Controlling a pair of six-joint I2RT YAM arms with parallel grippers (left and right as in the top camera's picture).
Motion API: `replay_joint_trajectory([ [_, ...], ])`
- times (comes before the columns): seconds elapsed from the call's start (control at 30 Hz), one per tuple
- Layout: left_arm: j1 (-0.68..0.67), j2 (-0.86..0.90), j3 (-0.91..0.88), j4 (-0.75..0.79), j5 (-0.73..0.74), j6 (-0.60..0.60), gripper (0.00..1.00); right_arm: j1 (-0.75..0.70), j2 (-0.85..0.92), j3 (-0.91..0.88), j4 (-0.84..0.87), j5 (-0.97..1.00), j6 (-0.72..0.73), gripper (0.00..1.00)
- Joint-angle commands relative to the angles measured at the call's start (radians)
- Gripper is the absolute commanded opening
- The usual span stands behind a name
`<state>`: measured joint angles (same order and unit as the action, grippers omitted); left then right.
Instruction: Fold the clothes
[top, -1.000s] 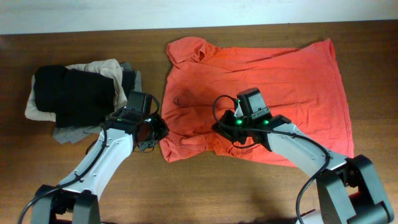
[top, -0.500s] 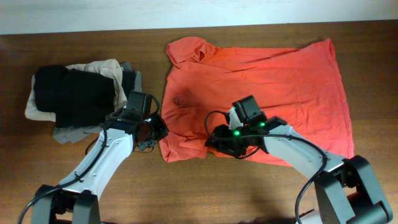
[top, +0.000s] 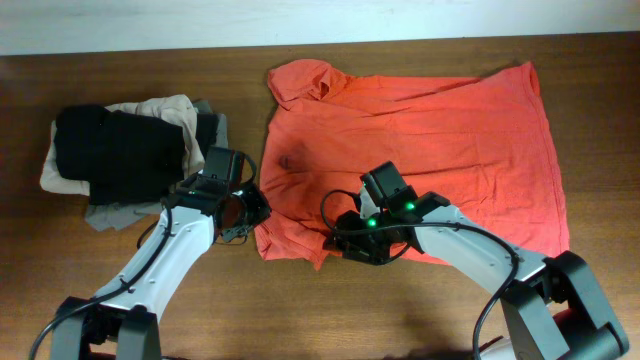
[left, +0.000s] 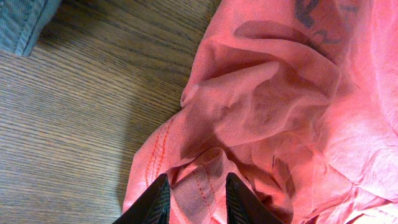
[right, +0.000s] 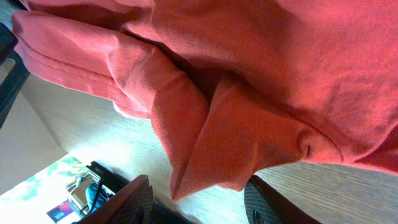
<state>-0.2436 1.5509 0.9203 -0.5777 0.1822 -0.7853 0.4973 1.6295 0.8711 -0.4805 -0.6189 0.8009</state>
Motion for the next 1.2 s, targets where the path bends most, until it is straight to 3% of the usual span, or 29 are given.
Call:
replay_joint_trajectory([
  [0.0, 0.004, 0.008, 0.01, 0.002, -0.008, 0.017, 0.3, 0.006, -0.01, -0.002, -0.024, -0.005, 0.011, 0.53],
  [0.4, 0.004, 0.008, 0.01, 0.003, -0.008, 0.017, 0.3, 0.008, -0.067, -0.002, -0.051, -0.026, -0.062, 0.53],
  [0.9, 0.004, 0.008, 0.01, 0.003, -0.008, 0.017, 0.3, 0.159, -0.068, -0.002, -0.05, 0.216, 0.212, 0.53],
  [1.17, 0.004, 0.008, 0.01, 0.003, -0.008, 0.017, 0.3, 0.16, -0.029, -0.003, -0.002, 0.275, 0.233, 0.45],
])
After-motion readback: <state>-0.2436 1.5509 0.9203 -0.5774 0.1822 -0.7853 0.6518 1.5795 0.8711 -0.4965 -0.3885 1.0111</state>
